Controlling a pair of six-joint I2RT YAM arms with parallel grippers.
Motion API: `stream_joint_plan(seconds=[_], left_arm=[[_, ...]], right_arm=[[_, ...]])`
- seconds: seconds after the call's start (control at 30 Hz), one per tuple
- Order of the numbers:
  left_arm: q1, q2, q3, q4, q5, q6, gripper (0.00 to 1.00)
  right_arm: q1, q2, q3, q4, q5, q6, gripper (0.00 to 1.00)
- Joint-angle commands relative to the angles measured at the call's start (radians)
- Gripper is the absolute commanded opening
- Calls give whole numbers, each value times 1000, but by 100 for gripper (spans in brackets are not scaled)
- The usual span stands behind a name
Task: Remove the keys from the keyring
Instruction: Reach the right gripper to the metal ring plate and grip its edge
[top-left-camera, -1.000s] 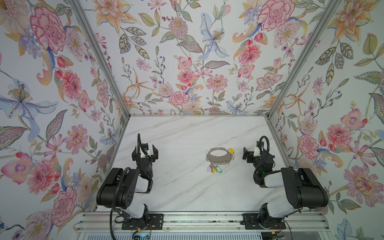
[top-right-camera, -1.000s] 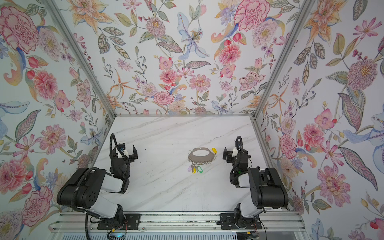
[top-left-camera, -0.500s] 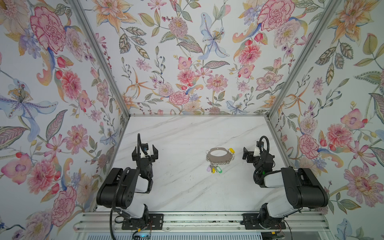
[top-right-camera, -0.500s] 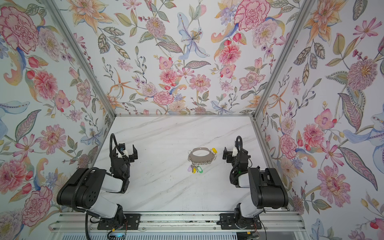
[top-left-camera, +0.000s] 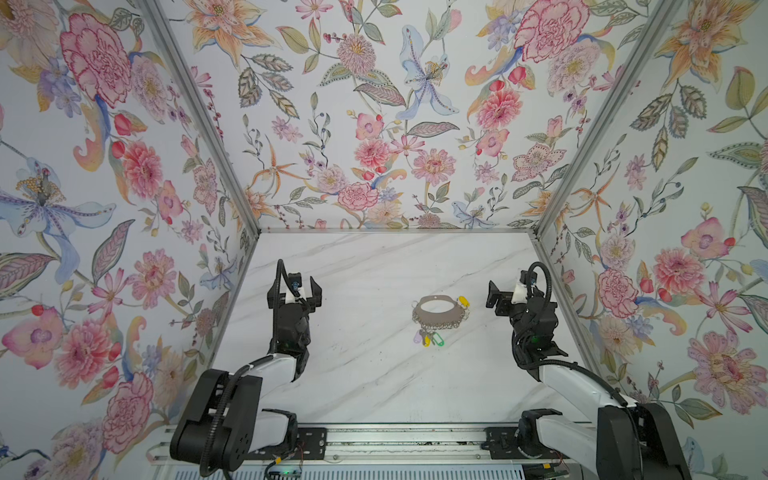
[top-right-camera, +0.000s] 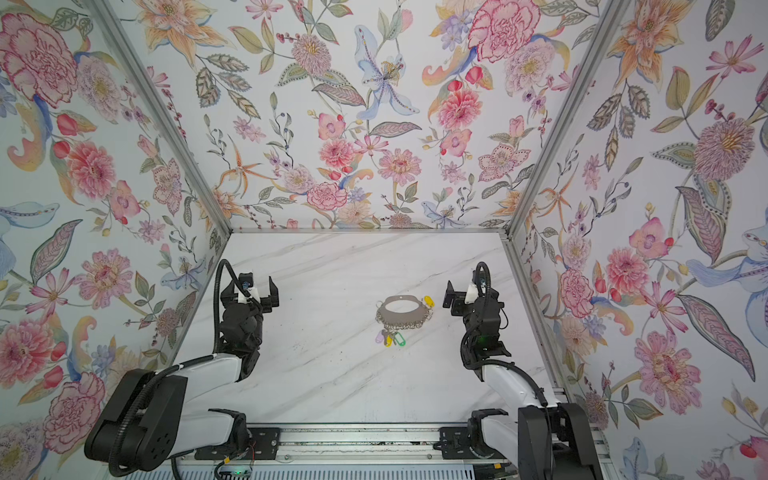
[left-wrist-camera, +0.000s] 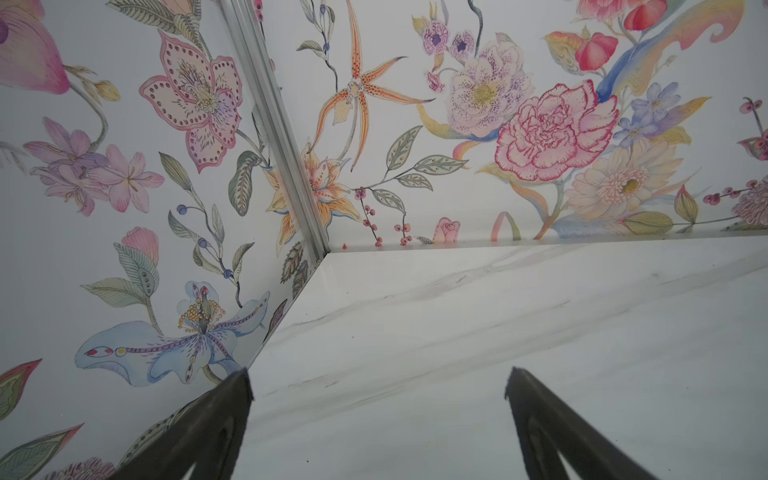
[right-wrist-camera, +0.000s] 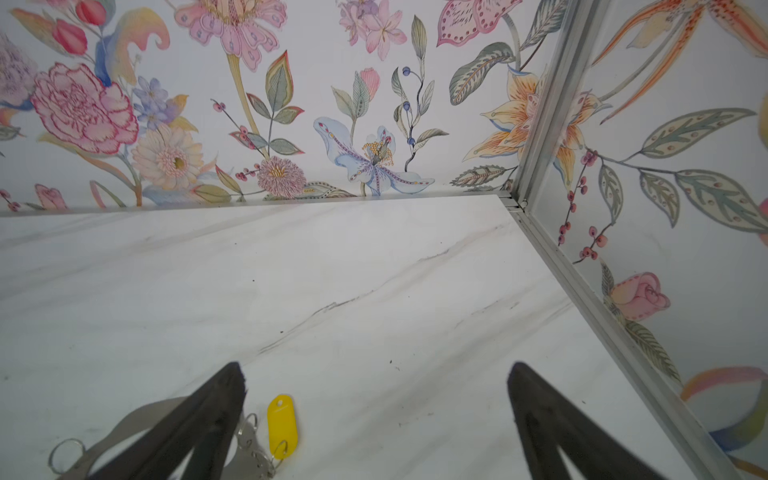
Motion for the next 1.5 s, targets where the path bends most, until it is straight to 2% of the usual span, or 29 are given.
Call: stream_joint_plan(seconds=[0.0, 0.17, 0.3, 0.47, 0.73, 0.83, 0.9, 1.07, 1.23, 1.3, 1.47], left_arm=[[-2, -79, 17, -196, -23, -101, 99], [-2, -177, 28, -323, 95, -174, 99], [-2, -245, 7, -391, 253, -242, 99], [-1, -264, 23, -513, 306, -299, 99], [-2, -278, 31, -565, 498, -365, 99], [-2, -293, 14, -577, 526, -375, 99], [-4, -302, 10, -600, 500, -380, 99], [-4, -303, 5, -616, 514, -375, 99], [-5, -305, 1, -622, 542, -379, 99], [-8, -304, -3, -621, 551, -380, 99], [-20, -264, -2, -583, 573, -379, 99]], right_arm=[[-27, -49, 14, -233, -148, 179, 99], [-18, 62, 153, -471, -313, 288, 99], [16, 216, 253, -591, -348, 348, 99], [68, 380, 334, -641, -316, 366, 99], [156, 594, 462, -696, -321, 346, 99], [208, 672, 529, -702, -320, 340, 99], [245, 743, 586, -705, -323, 341, 99], [389, 905, 795, -766, -364, 332, 98], [455, 913, 885, -808, -333, 310, 98], [455, 880, 885, -826, -316, 281, 98], [444, 717, 830, -900, -178, 172, 98]])
